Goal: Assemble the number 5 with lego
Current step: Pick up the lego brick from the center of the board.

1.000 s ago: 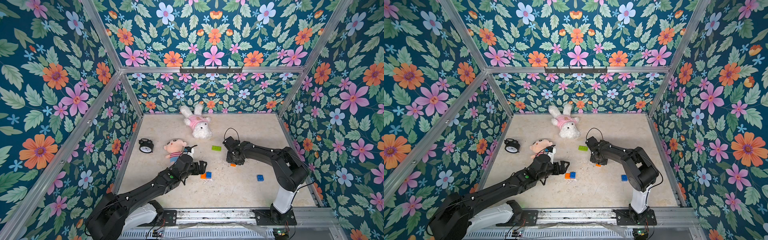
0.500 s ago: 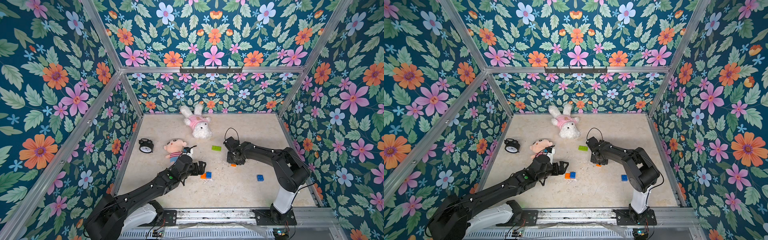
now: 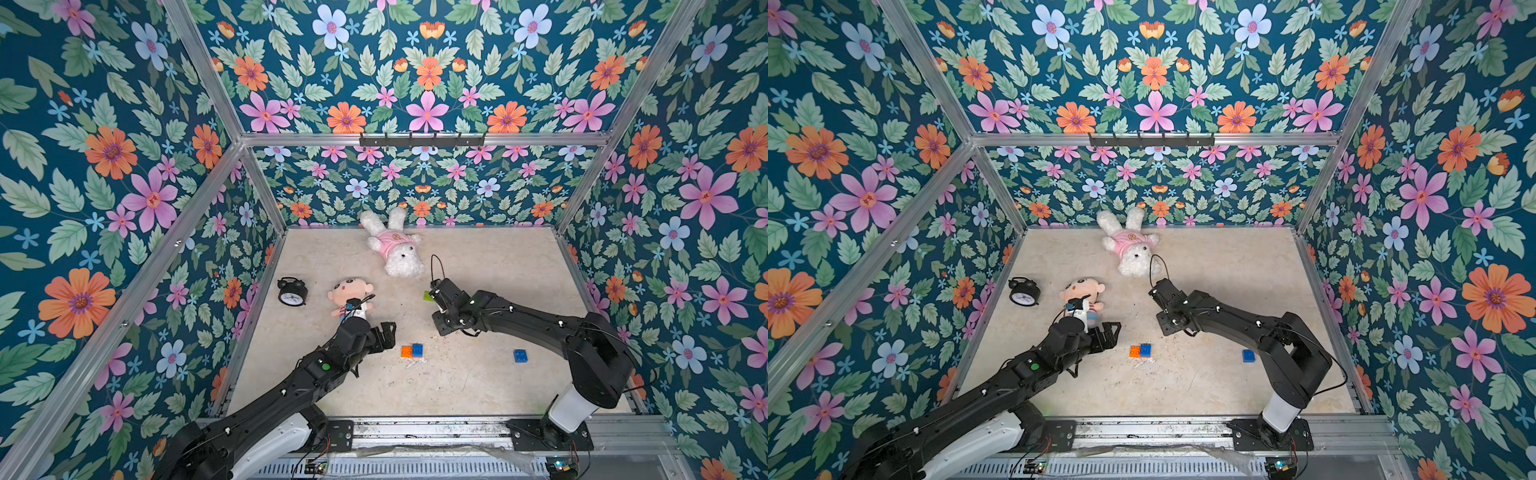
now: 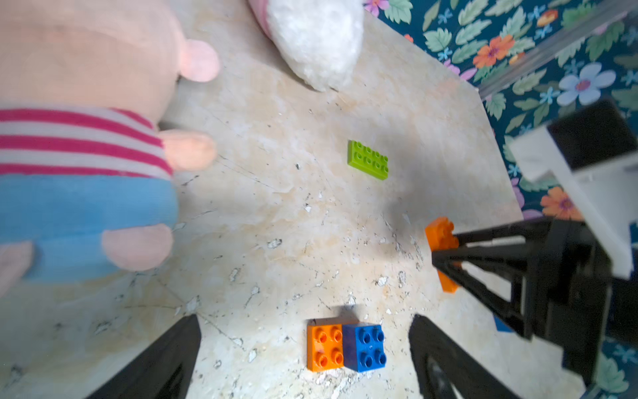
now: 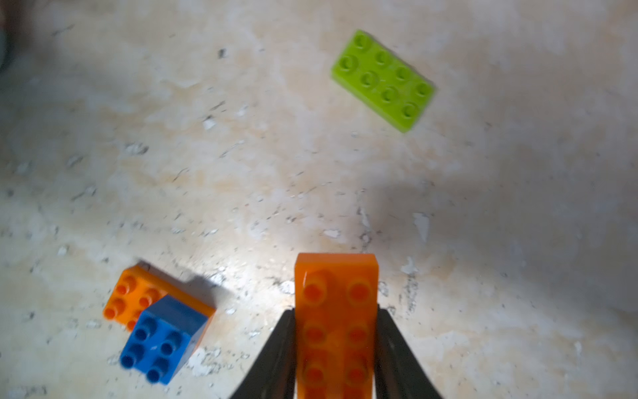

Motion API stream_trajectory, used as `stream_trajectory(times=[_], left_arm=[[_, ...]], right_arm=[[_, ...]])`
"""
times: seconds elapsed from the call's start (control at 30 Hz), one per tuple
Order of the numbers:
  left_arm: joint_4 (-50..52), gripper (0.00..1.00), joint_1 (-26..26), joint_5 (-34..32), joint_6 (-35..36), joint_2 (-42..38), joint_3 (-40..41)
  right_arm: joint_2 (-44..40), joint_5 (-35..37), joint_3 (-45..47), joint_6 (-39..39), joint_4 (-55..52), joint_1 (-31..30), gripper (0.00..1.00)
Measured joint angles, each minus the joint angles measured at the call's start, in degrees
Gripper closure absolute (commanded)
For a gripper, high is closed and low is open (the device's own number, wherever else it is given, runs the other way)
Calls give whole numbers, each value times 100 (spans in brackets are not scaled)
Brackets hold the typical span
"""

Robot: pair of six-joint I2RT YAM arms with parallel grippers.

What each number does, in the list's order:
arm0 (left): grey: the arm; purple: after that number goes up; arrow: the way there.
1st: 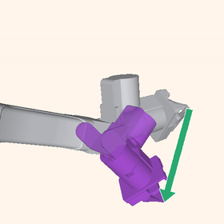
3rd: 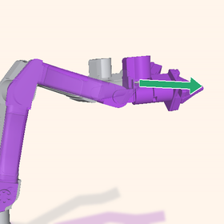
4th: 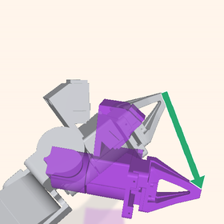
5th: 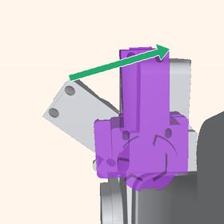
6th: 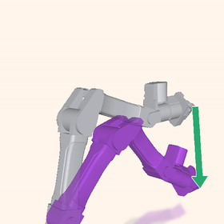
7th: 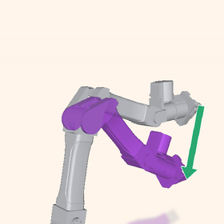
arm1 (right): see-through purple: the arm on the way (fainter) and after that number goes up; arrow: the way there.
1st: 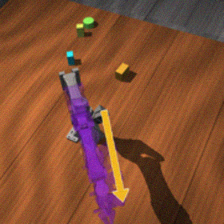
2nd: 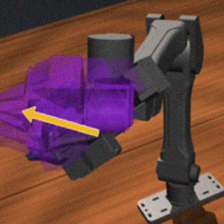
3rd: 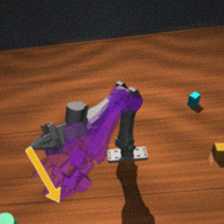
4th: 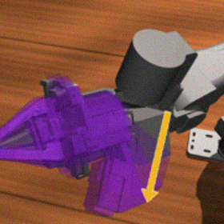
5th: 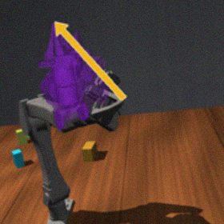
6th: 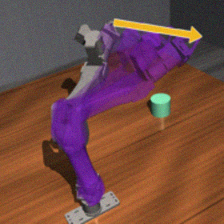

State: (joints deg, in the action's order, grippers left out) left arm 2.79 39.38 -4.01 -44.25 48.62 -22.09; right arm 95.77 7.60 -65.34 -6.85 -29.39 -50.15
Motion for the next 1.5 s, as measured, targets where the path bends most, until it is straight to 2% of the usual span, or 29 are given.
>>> stream_trajectory(times=[0.17, 0.27, 0.43, 0.5, 0.67, 0.87, 0.93, 1.03, 1.3, 1.5], left_arm=[[-22, 1, -994, 807, -247, -361, 317], [-127, 2, -1196, 1346, -367, -407, 413], [-483, 9, -1235, 1969, -490, -393, 483], [-597, 16, -1237, 2094, -509, -389, 533], [-1563, 28, -1244, 2887, -743, -26, 870], [-2892, 30, -1241, 3838, -1156, 579, 929], [-3169, 32, -1241, 3993, -1274, 625, 931], [-3373, 39, -1228, 4105, -1276, 671, 892], [-3405, 58, -1115, 4339, -1274, 1145, 704], [-3412, 81, -1078, 4470, -1270, 1224, 640]], right_arm=[[0, -577, -179, 1038, 175, -343, 79], [13, -1080, -212, 1578, 249, -452, 79], [9, -1469, -170, 2083, 466, -455, 79], [-39, -1602, -109, 2218, 546, -476, 79], [-337, -1825, 48, 2459, 863, -509, 79], [-435, -1976, 175, 2597, 1045, -520, 79], [-424, -1978, 164, 2623, 1067, -525, 79], [-404, -2015, 144, 2643, 1102, -533, 80], [-417, -2107, 149, 2706, 1294, -592, 79], [-428, -2100, 146, 2721, 1366, -614, 78]])
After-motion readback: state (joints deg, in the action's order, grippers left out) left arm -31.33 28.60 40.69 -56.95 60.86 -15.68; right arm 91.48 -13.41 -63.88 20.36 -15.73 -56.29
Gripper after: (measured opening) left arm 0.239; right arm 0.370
